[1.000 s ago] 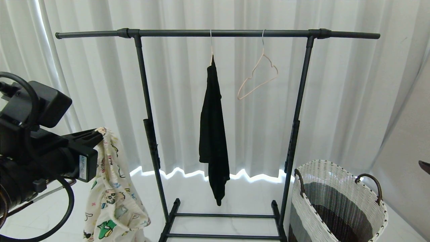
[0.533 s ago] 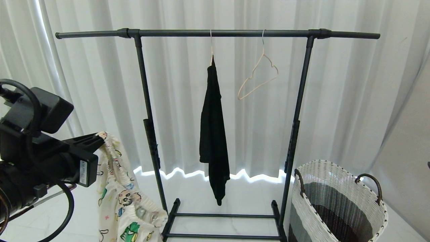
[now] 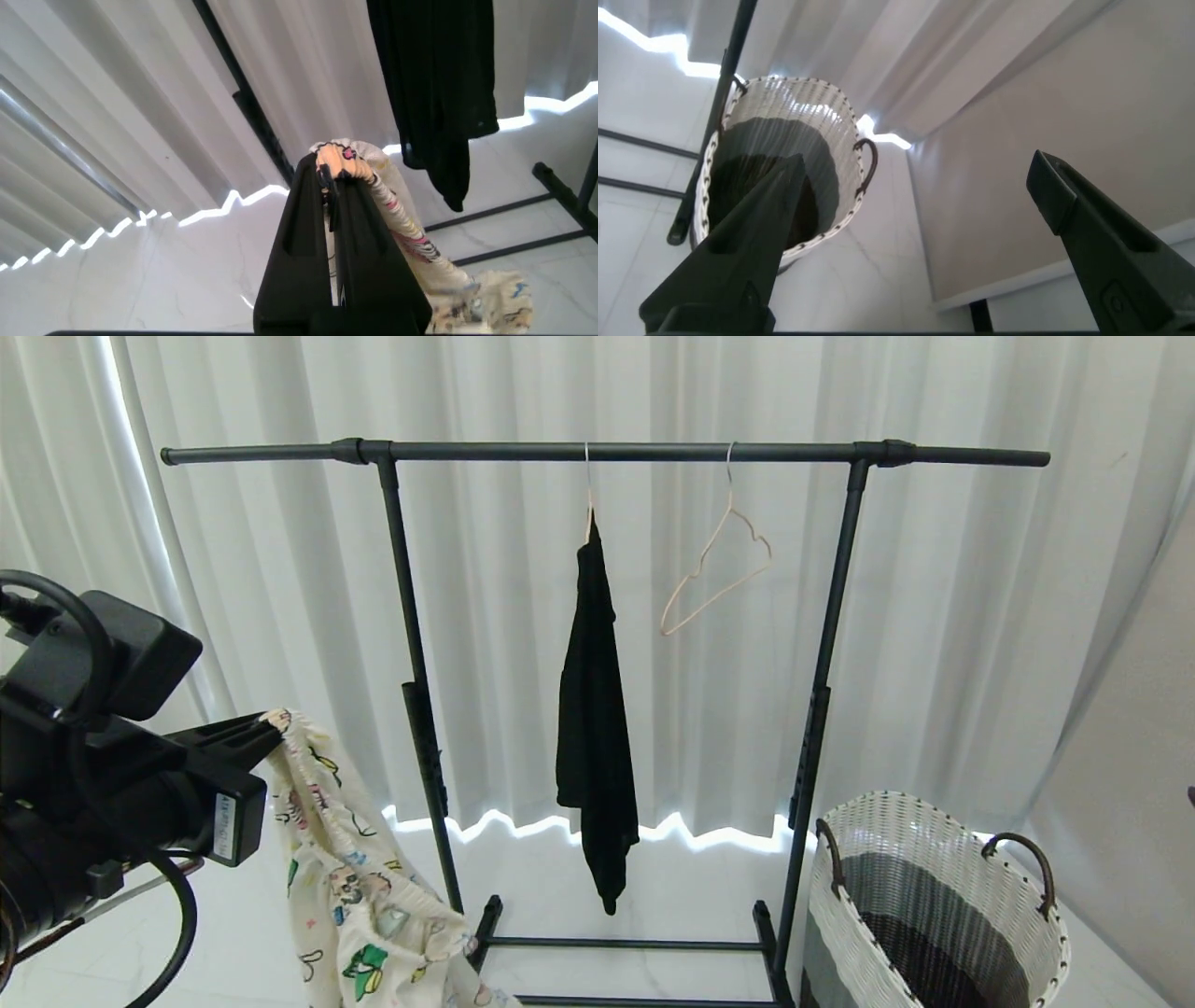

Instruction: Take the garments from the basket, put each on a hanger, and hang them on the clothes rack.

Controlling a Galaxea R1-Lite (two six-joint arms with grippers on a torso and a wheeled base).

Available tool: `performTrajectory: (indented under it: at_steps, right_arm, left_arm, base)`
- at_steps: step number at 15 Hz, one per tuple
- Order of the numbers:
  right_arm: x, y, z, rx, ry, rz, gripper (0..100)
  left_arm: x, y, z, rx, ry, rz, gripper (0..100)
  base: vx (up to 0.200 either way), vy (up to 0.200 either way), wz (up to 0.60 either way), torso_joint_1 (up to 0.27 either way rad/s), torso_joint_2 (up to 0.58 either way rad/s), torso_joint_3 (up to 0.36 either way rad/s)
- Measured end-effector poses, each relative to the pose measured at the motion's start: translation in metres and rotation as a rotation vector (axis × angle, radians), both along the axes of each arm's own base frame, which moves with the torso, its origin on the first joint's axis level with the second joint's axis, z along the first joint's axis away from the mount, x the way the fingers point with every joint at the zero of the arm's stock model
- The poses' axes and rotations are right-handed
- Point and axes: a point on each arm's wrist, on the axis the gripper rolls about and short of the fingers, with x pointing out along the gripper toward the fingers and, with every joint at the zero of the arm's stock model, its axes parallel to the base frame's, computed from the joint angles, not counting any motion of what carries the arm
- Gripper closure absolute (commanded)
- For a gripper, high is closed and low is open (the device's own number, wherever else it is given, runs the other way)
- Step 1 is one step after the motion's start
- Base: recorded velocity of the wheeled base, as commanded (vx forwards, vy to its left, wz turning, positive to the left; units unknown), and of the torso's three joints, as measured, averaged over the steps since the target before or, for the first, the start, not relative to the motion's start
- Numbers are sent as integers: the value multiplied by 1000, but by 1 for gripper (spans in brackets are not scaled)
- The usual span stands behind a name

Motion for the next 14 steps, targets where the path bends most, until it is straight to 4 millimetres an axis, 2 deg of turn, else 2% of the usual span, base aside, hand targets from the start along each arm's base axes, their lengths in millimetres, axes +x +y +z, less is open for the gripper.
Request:
performTrajectory:
  at_steps: [14]
  right_arm:
    - [-2,-1,-3,-3,3,-1,0]
  left_arm:
    - [-1,-2,1,16,-7,-22,100]
  base:
    - [0,0,0,196,-474,-281]
